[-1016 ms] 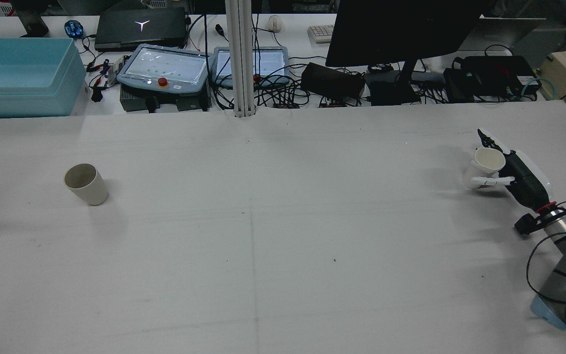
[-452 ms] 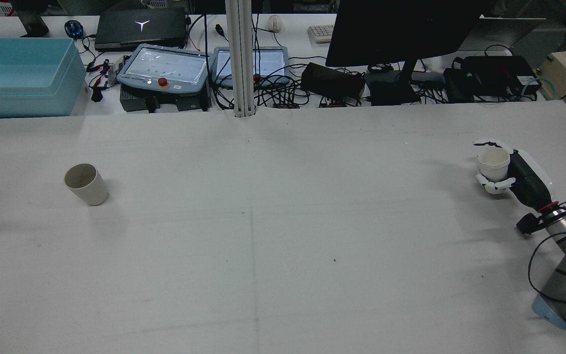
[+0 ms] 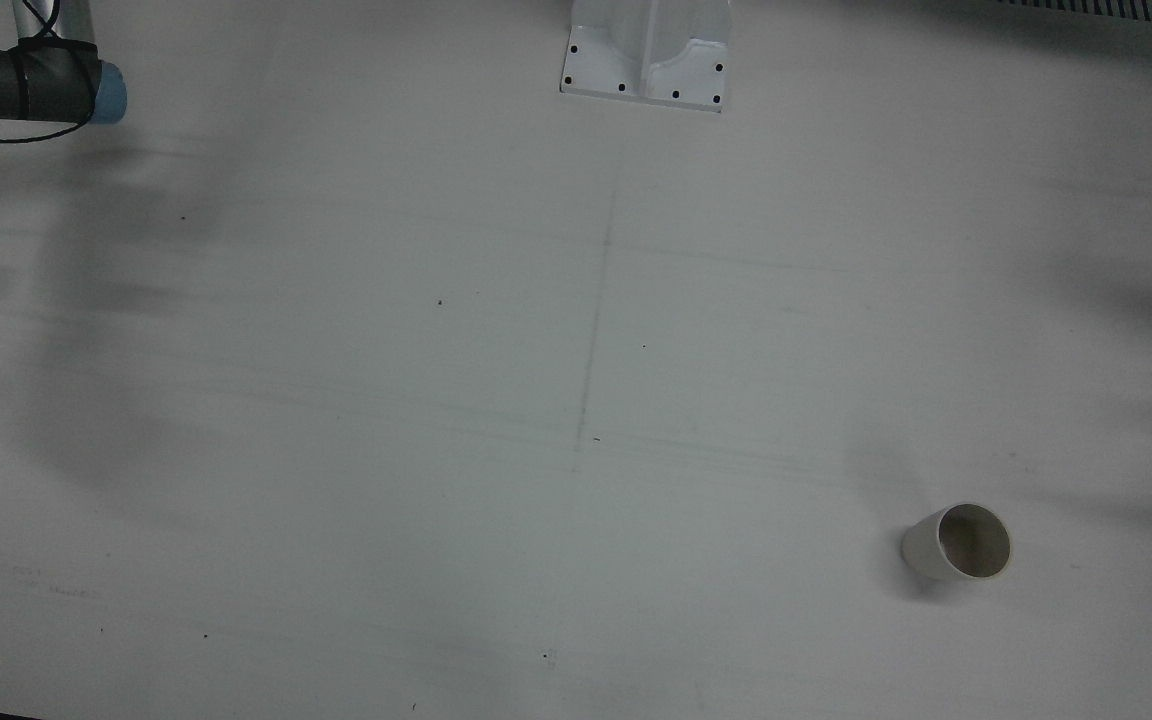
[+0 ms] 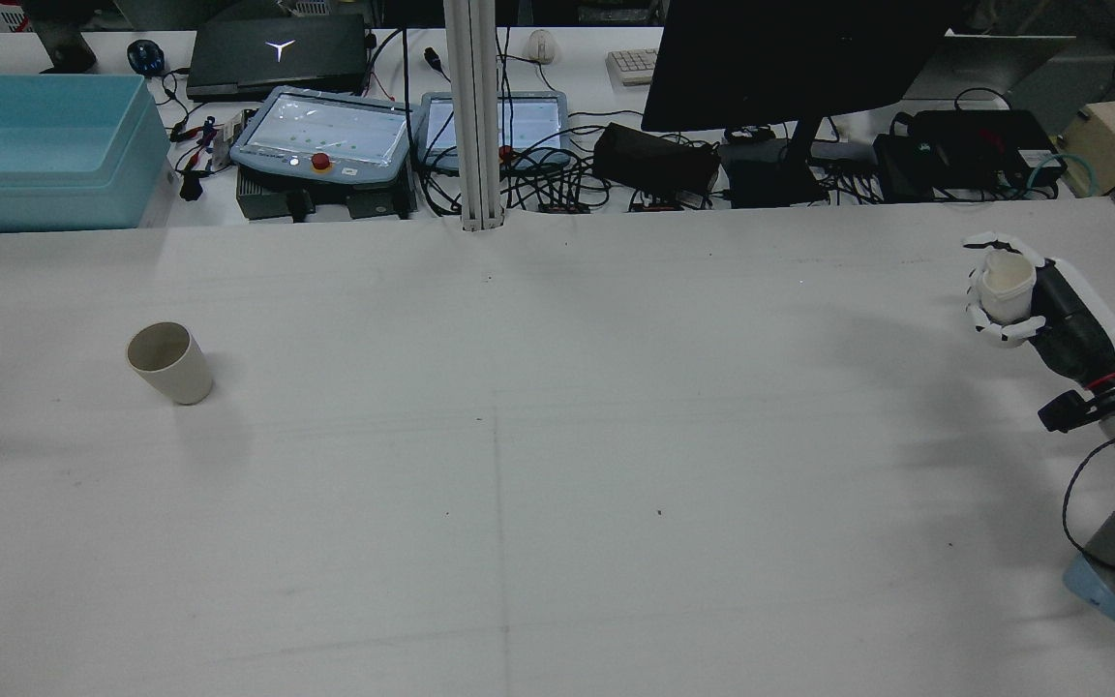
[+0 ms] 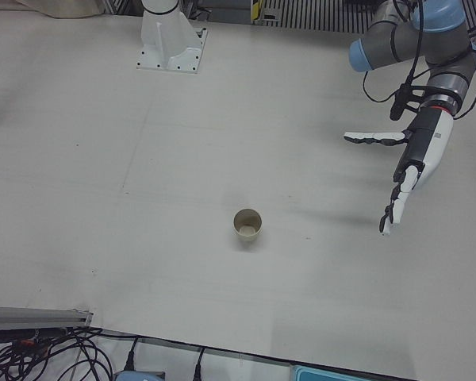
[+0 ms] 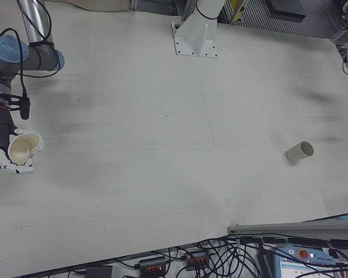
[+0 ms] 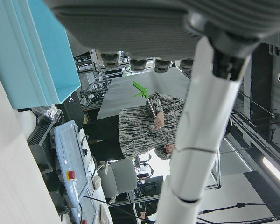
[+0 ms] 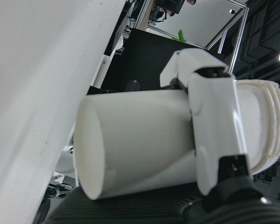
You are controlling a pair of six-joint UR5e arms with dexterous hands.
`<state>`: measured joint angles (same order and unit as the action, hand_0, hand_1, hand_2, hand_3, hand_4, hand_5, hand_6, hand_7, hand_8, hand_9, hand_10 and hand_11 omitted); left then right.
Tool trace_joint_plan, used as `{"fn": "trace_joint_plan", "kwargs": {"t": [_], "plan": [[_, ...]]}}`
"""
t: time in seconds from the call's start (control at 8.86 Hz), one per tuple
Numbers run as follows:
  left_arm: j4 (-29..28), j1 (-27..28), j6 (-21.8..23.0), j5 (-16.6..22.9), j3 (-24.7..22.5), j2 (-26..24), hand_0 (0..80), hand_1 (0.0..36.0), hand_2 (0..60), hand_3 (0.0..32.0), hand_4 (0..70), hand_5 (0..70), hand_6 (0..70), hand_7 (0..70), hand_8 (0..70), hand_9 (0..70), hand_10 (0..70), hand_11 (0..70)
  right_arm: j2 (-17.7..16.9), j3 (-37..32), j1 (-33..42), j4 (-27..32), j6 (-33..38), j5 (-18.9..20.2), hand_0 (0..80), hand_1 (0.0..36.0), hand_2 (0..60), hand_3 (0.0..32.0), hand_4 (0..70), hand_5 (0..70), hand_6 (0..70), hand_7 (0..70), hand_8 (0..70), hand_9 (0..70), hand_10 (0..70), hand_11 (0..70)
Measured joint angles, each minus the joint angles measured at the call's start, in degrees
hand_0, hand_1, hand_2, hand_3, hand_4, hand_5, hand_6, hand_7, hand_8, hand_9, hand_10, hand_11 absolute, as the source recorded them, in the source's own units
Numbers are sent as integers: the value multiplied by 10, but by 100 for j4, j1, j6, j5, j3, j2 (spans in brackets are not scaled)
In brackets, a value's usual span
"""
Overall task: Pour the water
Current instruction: 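Lift the white cup with the right hand, moving it farther from the robot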
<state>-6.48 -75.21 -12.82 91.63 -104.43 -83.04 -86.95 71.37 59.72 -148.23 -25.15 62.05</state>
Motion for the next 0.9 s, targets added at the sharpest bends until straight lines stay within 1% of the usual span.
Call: {"fn": "trace_joint_plan", "kwargs": {"t": [0.11, 0.23, 0.34, 0.45, 0.56, 0.68, 0.79, 0.9], "plan": [[-271, 8, -242, 6, 161, 13, 795, 258, 0, 58, 39, 0, 0, 66, 57, 0, 15, 53, -88, 428, 124, -362, -4, 128, 800, 360, 456, 216, 153, 297, 532, 700, 548, 657, 700, 700], [-555, 51, -579, 11, 330, 22, 726, 243, 0, 58, 35, 0, 0, 61, 50, 0, 18, 57, -123, 825, 261, -751, -4, 282, 800, 360, 452, 192, 176, 295, 539, 700, 551, 665, 695, 700], [-855, 185, -882, -2, 538, 24, 716, 240, 0, 66, 34, 0, 0, 62, 46, 0, 19, 58, -124, 1241, 385, -1198, 2, 396, 800, 360, 451, 190, 171, 294, 537, 700, 550, 663, 694, 700], [-1109, 360, -1135, -29, 731, 24, 714, 237, 0, 64, 38, 0, 0, 60, 47, 0, 19, 57, -113, 1698, 453, -1713, 6, 459, 800, 360, 445, 194, 151, 291, 523, 697, 532, 638, 683, 700], [-1264, 552, -1361, -64, 849, 19, 712, 238, 0, 56, 45, 0, 0, 59, 43, 0, 21, 61, -92, 2110, 468, -2177, 3, 488, 800, 360, 451, 188, 154, 291, 522, 692, 526, 629, 681, 700], [-1356, 804, -1532, -205, 968, -28, 673, 225, 0, 22, 86, 0, 2, 61, 33, 0, 30, 72, -57, 2423, 473, -2505, 1, 501, 800, 360, 449, 162, 175, 288, 538, 700, 537, 646, 683, 700], [-1387, 1080, -1608, -397, 1175, -196, 600, 188, 0, 0, 135, 0, 8, 66, 20, 0, 37, 78, -31, 2623, 484, -2683, 3, 523, 800, 360, 448, 158, 173, 287, 541, 698, 539, 648, 684, 700], [-1373, 1299, -1640, -536, 1511, -509, 570, 164, 0, 0, 159, 0, 11, 69, 16, 0, 38, 76, -17, 2751, 520, -2777, 6, 582, 800, 354, 425, 152, 180, 284, 542, 700, 537, 647, 681, 700]]}}
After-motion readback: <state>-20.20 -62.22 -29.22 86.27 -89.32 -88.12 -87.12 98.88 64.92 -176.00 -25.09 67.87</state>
